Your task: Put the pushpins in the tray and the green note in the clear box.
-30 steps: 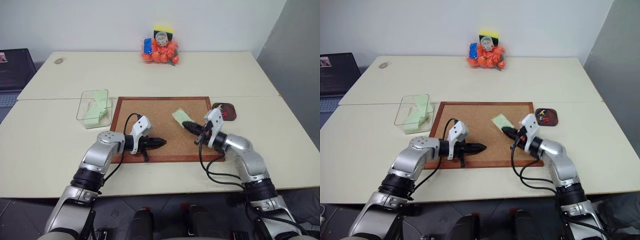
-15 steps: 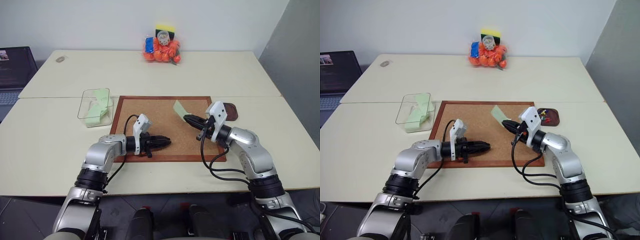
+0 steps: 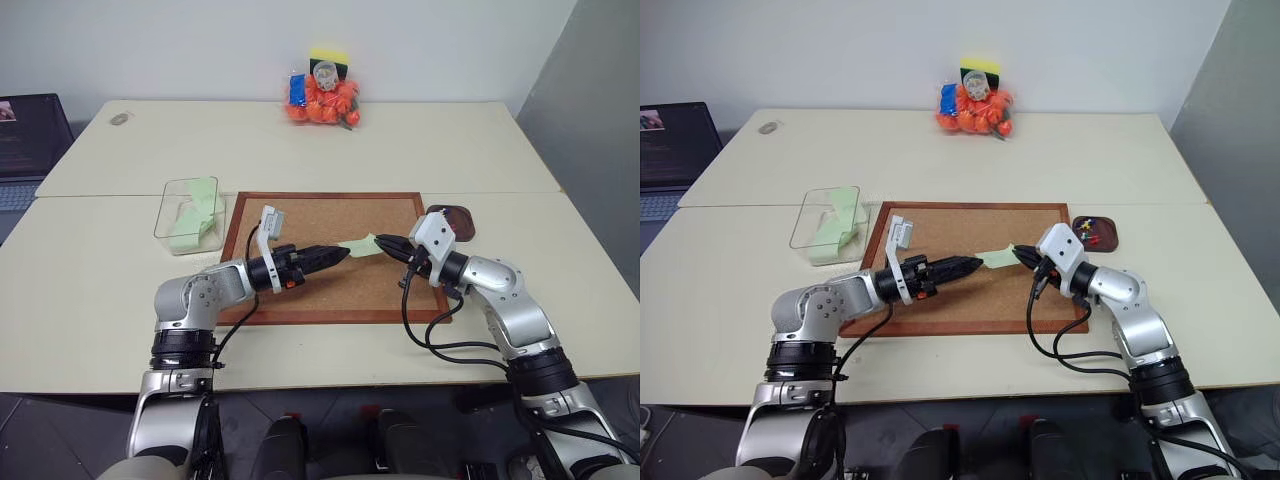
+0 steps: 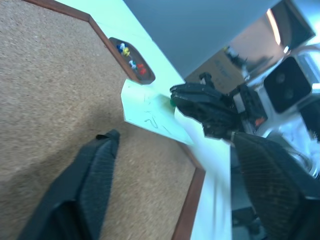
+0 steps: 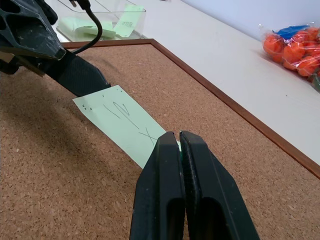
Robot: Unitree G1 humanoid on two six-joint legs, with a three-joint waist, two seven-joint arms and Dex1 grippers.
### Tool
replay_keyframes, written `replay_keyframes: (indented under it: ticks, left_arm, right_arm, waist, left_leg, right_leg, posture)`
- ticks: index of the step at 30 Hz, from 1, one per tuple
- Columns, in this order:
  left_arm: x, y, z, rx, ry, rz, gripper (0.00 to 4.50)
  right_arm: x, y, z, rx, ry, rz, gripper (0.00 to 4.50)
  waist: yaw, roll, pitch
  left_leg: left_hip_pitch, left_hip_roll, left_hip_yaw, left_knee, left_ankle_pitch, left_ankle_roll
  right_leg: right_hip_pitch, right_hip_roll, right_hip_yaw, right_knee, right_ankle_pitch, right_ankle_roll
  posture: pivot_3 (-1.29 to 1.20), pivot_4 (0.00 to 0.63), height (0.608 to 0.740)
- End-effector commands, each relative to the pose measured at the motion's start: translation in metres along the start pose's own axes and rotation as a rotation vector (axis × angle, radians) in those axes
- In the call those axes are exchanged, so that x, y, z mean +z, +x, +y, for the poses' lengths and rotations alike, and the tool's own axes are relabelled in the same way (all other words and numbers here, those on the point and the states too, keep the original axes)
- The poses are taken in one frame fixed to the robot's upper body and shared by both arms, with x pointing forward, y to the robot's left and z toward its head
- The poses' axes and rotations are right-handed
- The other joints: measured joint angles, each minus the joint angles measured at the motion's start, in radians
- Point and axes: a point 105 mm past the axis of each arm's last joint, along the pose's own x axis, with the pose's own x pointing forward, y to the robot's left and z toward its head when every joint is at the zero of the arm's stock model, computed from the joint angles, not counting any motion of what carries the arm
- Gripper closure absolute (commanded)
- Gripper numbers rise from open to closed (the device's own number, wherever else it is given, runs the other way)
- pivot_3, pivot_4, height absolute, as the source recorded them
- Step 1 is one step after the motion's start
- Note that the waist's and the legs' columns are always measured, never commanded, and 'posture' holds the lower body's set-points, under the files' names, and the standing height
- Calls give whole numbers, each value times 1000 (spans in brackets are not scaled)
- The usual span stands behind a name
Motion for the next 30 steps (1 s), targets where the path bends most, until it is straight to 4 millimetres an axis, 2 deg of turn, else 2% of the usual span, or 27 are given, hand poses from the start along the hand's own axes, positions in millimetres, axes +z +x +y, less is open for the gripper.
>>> replay_keyframes:
  ticks: [1,8,14,21,30]
  left_arm:
    - [0,4,-8,-28,-22,-3,44]
    - [0,8,-6,-29,-51,-3,44]
    - [11,13,-10,-52,-73,-70,44]
    - [6,14,-18,-87,-66,-48,1222]
    - [1,14,-20,-88,-48,-31,2848]
  right_arm:
    - [26,0,0,-7,-40,-91,4500]
    - [32,-1,4,-5,-35,-114,4500]
    - [35,-3,11,4,-21,-127,4500]
    - [37,-2,13,-2,-20,-134,4500]
    - [40,1,14,2,-23,-146,4500]
  waist:
    - [0,0,0]
    - [1,0,0]
    - [1,0,0]
    - [1,0,0]
    - [1,0,0]
  left_leg:
    - [0,0,0,0,0,0]
    - [0,0,0,0,0,0]
    - [0,0,0,0,0,0]
    - [0,0,0,0,0,0]
    - [0,0,0,0,0,0]
  right_leg:
    - [0,0,0,0,0,0]
    - [0,0,0,0,0,0]
    - [0,0,0,0,0,0]
    - [0,0,0,0,0,0]
    - [0,0,0,0,0,0]
  posture:
    - [0,150,740]
    - [0,150,740]
    - [0,150,740]
    - [0,150,740]
    - [0,150,740]
